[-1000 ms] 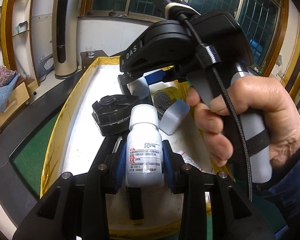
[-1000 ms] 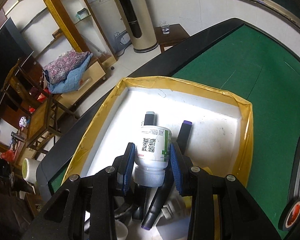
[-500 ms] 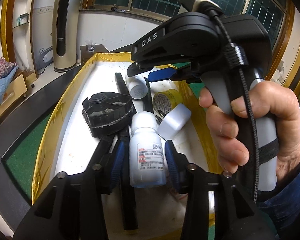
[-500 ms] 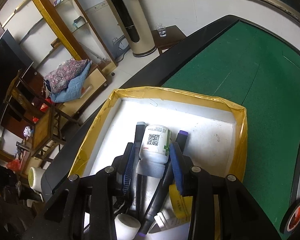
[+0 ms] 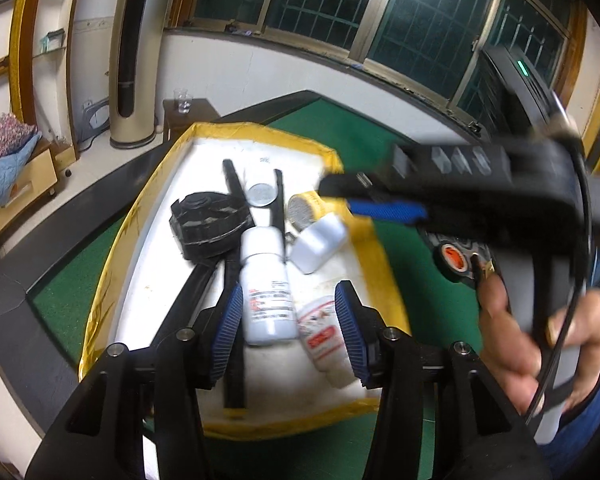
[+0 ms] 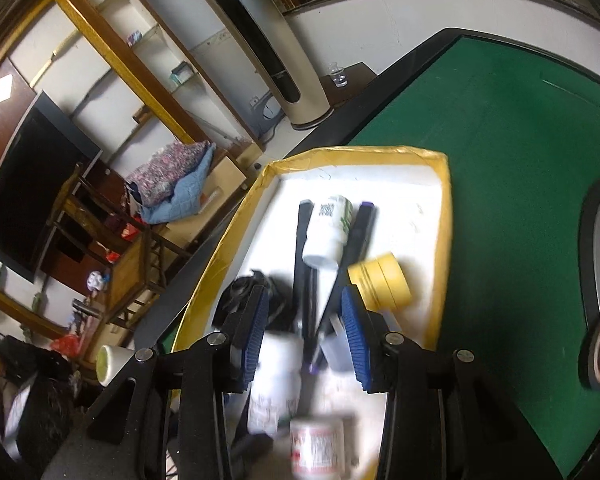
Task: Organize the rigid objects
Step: 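Carry both white bottles into the tray and open both tools, then grasp the black marker with the left tool while the right grasps the green-labelled white bottle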
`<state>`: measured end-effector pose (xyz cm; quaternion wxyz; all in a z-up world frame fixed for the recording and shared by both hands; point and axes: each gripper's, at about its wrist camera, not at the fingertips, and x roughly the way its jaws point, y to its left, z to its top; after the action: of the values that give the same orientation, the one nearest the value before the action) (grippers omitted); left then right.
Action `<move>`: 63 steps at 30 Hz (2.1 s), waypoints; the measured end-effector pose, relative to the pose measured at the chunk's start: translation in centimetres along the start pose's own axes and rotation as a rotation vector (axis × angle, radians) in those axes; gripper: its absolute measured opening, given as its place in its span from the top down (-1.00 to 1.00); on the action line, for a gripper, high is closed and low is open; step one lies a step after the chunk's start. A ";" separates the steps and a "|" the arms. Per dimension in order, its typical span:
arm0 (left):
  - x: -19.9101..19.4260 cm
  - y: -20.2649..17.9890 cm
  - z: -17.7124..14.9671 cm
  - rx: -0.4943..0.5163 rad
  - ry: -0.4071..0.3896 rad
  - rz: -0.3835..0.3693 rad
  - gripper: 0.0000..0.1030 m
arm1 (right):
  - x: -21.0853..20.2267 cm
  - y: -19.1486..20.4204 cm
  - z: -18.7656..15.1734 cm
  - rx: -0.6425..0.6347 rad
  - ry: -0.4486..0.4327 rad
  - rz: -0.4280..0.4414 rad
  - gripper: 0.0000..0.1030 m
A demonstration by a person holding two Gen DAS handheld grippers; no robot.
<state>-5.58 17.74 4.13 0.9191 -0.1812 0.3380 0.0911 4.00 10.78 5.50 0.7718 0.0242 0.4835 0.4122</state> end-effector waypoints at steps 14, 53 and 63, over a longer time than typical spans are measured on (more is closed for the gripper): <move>0.0 -11.6 -3.3 0.231 0.064 -0.118 0.10 | -11.9 -11.4 -7.1 0.156 -0.132 -0.066 0.33; 10.8 -24.5 -0.6 0.387 0.390 -0.256 0.11 | -18.0 -23.3 -15.0 0.275 -0.117 -0.402 0.36; 15.1 -26.6 -0.3 0.419 0.436 -0.184 0.12 | -18.6 -23.9 -15.0 0.281 -0.133 -0.368 0.36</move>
<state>13.36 -6.14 1.26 0.8466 -0.0330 0.5207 -0.1053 3.57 -22.63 0.63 0.8531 0.0701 0.4804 0.1910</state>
